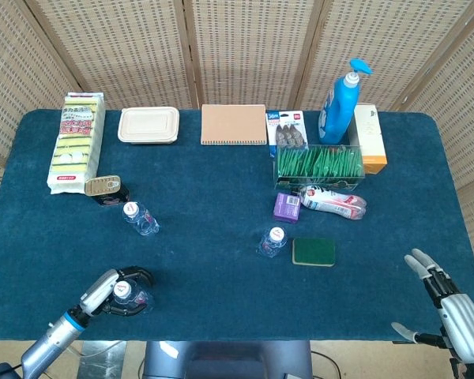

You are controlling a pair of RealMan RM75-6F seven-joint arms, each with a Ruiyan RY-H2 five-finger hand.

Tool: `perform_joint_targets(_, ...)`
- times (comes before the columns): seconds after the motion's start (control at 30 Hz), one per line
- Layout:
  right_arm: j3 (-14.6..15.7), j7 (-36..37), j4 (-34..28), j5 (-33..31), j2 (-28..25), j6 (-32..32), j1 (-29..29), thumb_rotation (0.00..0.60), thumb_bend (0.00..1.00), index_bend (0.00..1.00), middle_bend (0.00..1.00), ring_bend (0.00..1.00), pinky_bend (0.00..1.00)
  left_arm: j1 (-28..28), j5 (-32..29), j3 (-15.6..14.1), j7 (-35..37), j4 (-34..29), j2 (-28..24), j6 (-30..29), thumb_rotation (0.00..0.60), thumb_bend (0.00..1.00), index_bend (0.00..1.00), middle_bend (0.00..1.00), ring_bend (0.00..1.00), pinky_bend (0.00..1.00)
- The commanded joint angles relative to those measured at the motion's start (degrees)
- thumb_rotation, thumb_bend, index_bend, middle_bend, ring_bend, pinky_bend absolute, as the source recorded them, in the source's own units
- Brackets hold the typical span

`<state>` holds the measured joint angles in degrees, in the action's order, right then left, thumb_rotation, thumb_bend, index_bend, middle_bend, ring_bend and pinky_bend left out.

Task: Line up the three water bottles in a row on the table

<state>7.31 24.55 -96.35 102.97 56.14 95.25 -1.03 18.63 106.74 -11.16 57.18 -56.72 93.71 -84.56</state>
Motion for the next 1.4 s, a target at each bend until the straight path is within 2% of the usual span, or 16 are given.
perform_joint_targets(0.03, -0.1, 0.2, 0.1, 0.1, 0.0, 0.2, 0.1, 0.600, 0.00, 0.04, 0.02, 0.00, 0.11, 0.1, -0.7, 0.4, -1.6, -1.2, 0.7, 0.1, 0.600, 0.32, 0.55, 0.51, 0.42, 0.59)
perform_joint_targets(0.33, -0.2, 0.7, 0.2, 0.3, -0.1, 0.4, 0.4, 0.600, 0.00, 0.04, 0.03, 0.00, 0.11, 2.4, -2.2, 3.4, -4.2, -6.1, -0.2, -0.8, 0.600, 0.29, 0.56, 0.51, 0.42, 0.59)
perform_joint_targets(0.43, -0.3, 1.2, 0.2, 0.2, -0.3, 0.6, 0.5, 0.600, 0.00, 0.04, 0.03, 0.00, 0.10, 5.5, -3.8, 7.2, -6.9, -9.6, -1.2, 0.5, 0.600, 0.28, 0.56, 0.51, 0.42, 0.58)
perform_joint_targets(0.57, -0.4, 1.7, 0.3, 0.2, -0.4, 0.6, 0.5, 0.600, 0.00, 0.04, 0.03, 0.00, 0.10, 8.8, -6.5, 11.0, -10.0, -13.3, -1.6, 3.9, 0.600, 0.28, 0.57, 0.51, 0.42, 0.58)
perform_joint_targets(0.77, -0.7, 2.0, 0.3, 0.4, -0.6, 0.9, 0.6, 0.600, 0.00, 0.04, 0.03, 0.00, 0.10, 14.9, -11.1, 16.3, -15.4, -16.1, 1.1, 11.9, 0.600, 0.26, 0.57, 0.51, 0.42, 0.57)
perform_joint_targets(0.87, -0.7, 2.2, 0.2, 0.6, -0.7, 1.0, 0.6, 0.600, 0.00, 0.04, 0.03, 0.00, 0.10, 18.1, -13.8, 18.5, -17.1, -15.9, 4.1, 16.4, 0.600, 0.26, 0.57, 0.51, 0.42, 0.57)
perform_joint_targets(1.07, -0.9, 2.8, 0.5, 0.0, -0.8, 0.4, 0.4, 0.600, 0.00, 0.04, 0.03, 0.00, 0.10, 22.9, -16.7, 21.0, -19.8, -12.3, 10.2, 21.5, 0.600, 0.26, 0.57, 0.51, 0.42, 0.57)
perform_joint_targets(1.4, -1.2, 3.6, 0.8, -0.5, -0.9, 0.0, 0.2, 0.600, 0.00, 0.04, 0.03, 0.00, 0.10, 27.2, -18.5, 22.5, -22.5, -3.2, 17.6, 23.4, 0.600, 0.26, 0.57, 0.51, 0.42, 0.56)
